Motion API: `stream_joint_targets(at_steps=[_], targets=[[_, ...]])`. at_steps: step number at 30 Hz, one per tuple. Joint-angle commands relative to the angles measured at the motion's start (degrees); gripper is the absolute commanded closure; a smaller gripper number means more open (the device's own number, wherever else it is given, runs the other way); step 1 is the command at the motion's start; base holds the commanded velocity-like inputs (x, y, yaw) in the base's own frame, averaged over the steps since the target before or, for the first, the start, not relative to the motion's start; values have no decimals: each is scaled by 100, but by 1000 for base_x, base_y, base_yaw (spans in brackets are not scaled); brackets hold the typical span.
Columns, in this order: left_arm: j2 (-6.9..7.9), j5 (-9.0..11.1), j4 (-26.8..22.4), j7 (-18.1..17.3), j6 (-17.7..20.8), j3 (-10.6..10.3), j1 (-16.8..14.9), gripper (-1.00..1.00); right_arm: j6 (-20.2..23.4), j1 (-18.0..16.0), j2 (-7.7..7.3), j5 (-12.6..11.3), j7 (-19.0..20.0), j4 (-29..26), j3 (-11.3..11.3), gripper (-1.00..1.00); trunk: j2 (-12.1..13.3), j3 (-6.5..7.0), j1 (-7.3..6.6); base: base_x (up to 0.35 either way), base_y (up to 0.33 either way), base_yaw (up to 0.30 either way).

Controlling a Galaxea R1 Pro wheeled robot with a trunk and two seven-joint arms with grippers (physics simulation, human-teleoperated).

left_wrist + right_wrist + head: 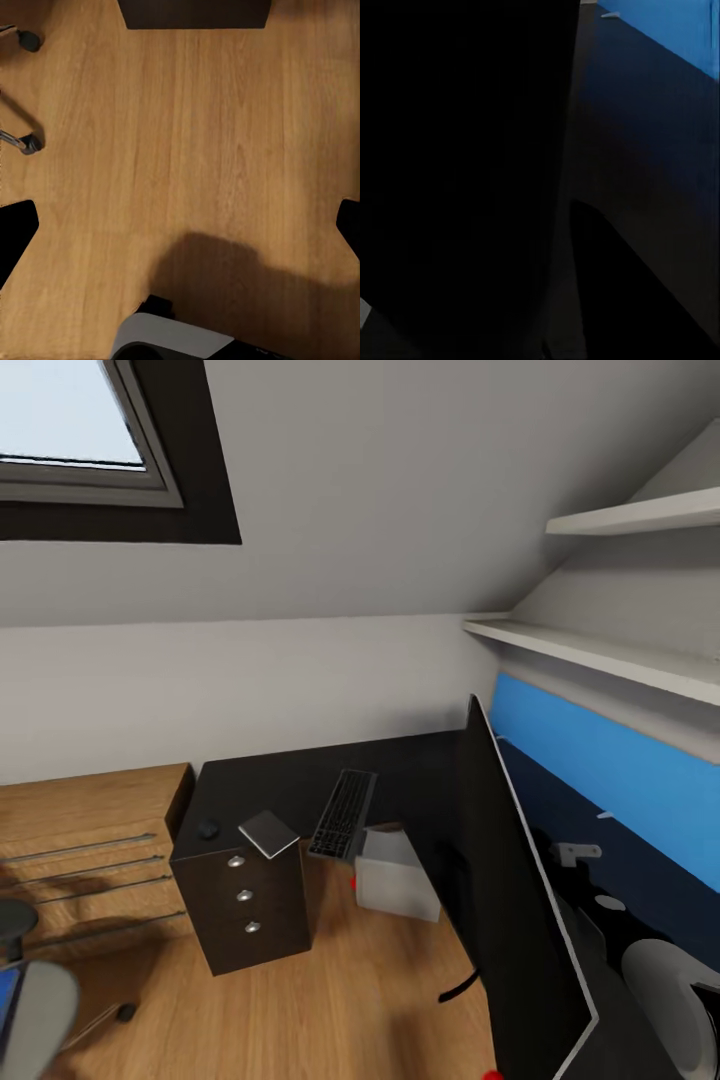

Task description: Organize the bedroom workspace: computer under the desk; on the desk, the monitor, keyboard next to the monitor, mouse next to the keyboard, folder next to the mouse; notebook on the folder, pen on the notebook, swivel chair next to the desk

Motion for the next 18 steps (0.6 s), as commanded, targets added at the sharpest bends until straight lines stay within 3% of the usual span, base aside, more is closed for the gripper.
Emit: stream_joint_targets(at_steps=[1, 3, 12, 18], targets=[[5, 61, 1, 38, -33, -38, -6, -100, -23, -10, 4, 25, -8, 0, -136, 100, -16, -12, 0, -321, -92, 0], [5, 61, 1, 36, -33, -38, -6, -100, -20, -10, 12, 25, -200, 0, -136, 100, -16, -12, 0, -322, -89, 0], [5, 52, -1, 40, -33, -47, -6, -100, -14, -10, 12, 25, -231, -5, -144, 100, -16, -12, 0, -318, -84, 0], [5, 52, 0, 40, -33, -47, -6, -100, -27, -10, 13, 25, -218, -5, -138, 100, -16, -12, 0, -163, -20, 0]])
